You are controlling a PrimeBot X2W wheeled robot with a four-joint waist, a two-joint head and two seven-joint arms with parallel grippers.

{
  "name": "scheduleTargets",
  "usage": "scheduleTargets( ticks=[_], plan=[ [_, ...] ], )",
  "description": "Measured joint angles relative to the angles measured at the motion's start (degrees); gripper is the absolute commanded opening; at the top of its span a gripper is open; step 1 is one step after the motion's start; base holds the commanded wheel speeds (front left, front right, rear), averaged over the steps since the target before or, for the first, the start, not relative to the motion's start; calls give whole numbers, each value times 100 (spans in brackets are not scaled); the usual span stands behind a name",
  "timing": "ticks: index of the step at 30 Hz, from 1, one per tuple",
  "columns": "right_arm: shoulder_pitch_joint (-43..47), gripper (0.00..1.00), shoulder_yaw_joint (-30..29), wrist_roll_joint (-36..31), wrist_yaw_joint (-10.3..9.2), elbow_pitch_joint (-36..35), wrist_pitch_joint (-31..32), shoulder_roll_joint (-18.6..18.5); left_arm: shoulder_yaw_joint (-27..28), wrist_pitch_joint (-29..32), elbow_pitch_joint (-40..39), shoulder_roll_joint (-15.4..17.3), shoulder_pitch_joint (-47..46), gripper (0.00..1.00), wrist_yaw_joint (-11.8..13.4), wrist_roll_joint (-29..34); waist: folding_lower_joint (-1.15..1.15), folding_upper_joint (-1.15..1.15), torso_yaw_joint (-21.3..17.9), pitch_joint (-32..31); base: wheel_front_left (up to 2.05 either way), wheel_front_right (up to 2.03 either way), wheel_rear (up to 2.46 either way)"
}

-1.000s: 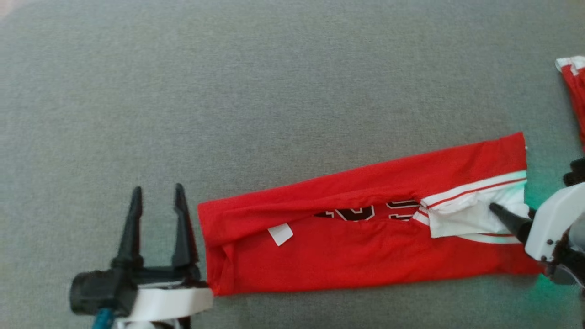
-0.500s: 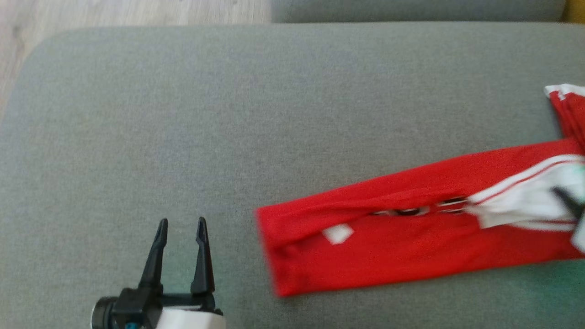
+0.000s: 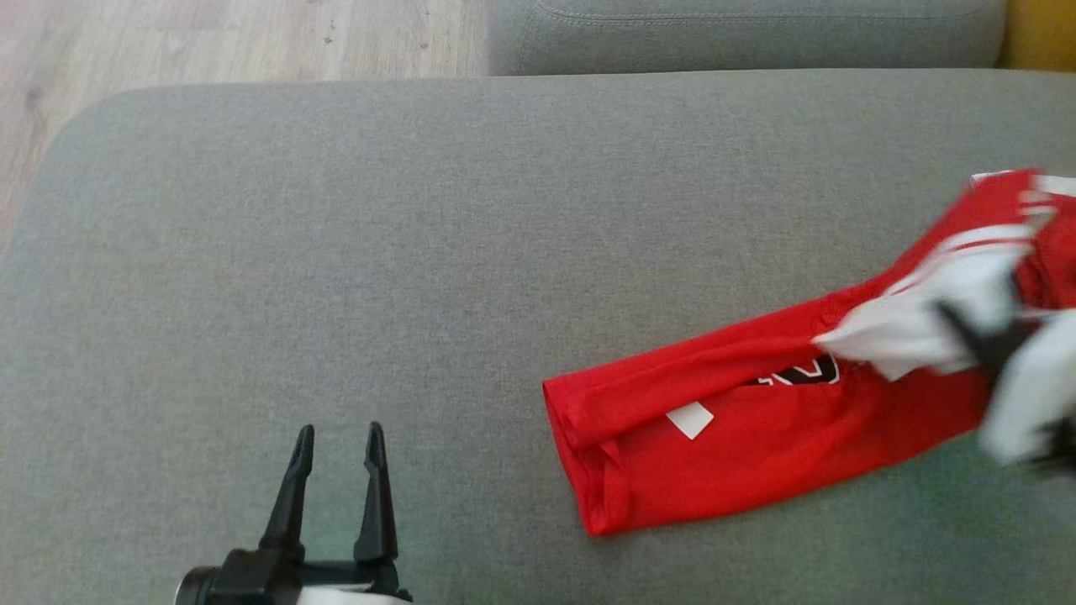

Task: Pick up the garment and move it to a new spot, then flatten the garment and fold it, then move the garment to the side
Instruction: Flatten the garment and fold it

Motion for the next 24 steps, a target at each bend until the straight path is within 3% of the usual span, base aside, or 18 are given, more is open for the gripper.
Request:
scheduleTargets(
  ticks=[5, 10, 15, 19, 20, 21, 22, 23, 24],
  plan=[
    [5, 0, 1166, -85, 0, -221, 103, 638, 1, 0, 75, -49, 0, 100, -63, 34, 0, 0, 38, 2, 0, 0, 0],
    [5, 0, 2199, -372, 0, 204, 59, 1403, -2, 0, 172, -69, -4, 100, -149, 119, 0, 0, 178, -5, 0, 0, 0],
    [16, 0, 2602, -636, 0, 655, -235, 1752, 3, 0, 241, -71, -5, 100, -148, 119, 0, 0, 330, -39, 0, 0, 0],
    [54, 1, 2698, -744, 0, 871, -368, 1815, 2, 0, 241, -73, -5, 100, -144, 118, 0, 0, 380, -21, 0, 0, 0],
    [57, 5, 2710, -768, 0, 911, -375, 1815, 2, 0, 241, -73, -5, 100, -144, 118, 0, 0, 381, -16, 0, 0, 0],
    [58, 20, 2721, -779, 0, 949, -408, 1816, 2, 0, 242, -73, -5, 100, -143, 118, 0, 0, 378, -14, 0, 0, 0],
    [58, 41, 2716, -795, 0, 972, -498, 1833, 2, 0, 242, -73, -5, 100, -142, 116, 0, 0, 371, -12, 0, 0, 0],
    [58, 100, 2682, -801, 0, 982, -602, 1878, 2, 0, 242, -73, -5, 100, -137, 116, 0, 0, 360, -14, 0, 0, 0],
    [58, 100, 2627, -789, 0, 989, -698, 1953, 2, 0, 241, -73, -5, 100, -136, 116, 0, 0, 346, -17, 0, 0, 0]
  ],
)
